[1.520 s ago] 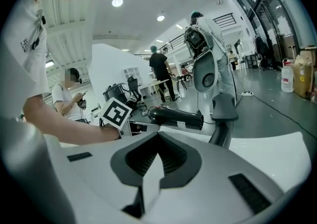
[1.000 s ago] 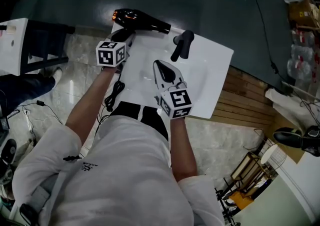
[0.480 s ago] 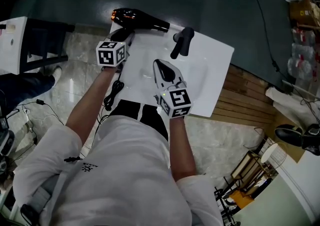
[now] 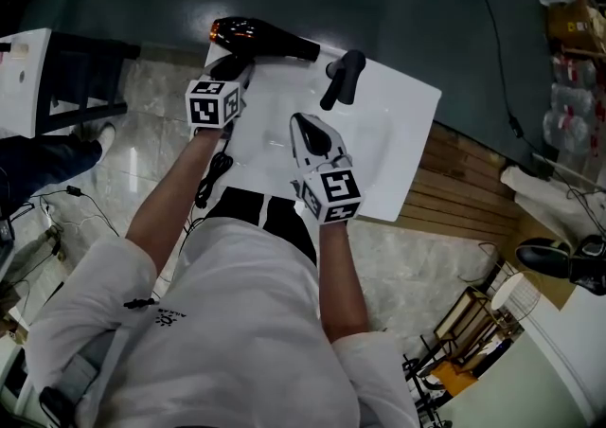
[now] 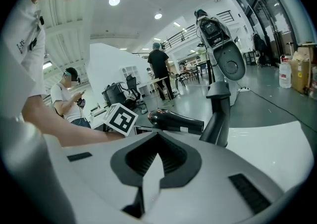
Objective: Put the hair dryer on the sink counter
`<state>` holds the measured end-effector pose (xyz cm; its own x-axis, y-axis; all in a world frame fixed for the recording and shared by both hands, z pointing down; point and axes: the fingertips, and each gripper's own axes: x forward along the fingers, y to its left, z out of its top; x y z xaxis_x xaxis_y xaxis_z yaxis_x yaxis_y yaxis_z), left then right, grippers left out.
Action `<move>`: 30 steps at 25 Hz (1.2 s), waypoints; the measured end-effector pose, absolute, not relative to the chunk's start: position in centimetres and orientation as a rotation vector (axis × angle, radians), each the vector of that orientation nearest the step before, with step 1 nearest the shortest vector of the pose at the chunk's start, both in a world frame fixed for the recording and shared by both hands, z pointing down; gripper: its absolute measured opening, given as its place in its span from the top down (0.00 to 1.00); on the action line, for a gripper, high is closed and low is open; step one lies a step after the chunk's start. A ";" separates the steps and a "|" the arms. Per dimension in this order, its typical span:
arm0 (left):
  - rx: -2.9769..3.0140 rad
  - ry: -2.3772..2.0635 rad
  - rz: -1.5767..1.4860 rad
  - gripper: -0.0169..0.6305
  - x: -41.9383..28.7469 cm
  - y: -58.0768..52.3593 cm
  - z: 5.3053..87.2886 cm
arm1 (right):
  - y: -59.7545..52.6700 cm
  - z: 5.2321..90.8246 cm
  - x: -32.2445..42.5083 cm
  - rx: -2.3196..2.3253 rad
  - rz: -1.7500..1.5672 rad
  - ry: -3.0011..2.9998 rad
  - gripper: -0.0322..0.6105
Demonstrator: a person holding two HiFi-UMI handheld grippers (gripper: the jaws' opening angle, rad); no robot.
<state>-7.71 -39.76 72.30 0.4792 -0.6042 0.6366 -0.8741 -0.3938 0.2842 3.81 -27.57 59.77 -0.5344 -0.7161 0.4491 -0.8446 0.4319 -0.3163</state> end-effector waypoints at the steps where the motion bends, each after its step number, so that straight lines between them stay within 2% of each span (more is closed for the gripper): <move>1: 2.134 -1.220 0.594 0.69 -7.7 -39.8 72.3 | -27.6 59.7 3.8 1.359 0.752 -2.440 0.94; 30: 2.176 -1.271 0.723 0.68 -7.6 -39.2 72.8 | -26.7 59.7 4.6 1.345 0.765 -2.452 0.94</move>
<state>-7.63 -39.22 72.84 0.4191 -0.6143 0.6685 -0.8885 -0.4289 0.1629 4.62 -26.71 59.70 -0.5466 -0.7098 0.4444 -0.8365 0.4385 -0.3285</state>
